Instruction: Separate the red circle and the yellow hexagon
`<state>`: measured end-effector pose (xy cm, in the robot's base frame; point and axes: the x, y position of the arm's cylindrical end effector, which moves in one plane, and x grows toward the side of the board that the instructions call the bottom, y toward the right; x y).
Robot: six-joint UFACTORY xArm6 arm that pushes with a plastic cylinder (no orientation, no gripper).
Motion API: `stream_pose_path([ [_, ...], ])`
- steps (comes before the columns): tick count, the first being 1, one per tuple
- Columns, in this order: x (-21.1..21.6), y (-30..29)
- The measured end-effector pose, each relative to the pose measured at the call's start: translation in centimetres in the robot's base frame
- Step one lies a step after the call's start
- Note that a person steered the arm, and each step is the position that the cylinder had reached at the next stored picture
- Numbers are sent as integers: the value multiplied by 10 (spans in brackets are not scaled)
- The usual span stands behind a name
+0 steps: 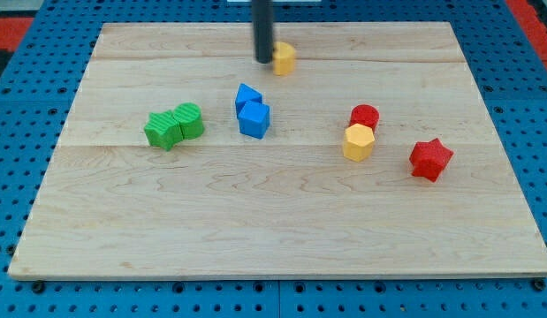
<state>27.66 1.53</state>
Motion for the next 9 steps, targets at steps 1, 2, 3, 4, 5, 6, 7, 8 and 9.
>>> stream_pose_path([
  [1, 27, 1],
  [2, 62, 55],
  [3, 102, 72],
  [4, 132, 117],
  [5, 171, 140],
  [6, 178, 116],
  [7, 202, 94],
  [8, 218, 89],
  [9, 183, 83],
])
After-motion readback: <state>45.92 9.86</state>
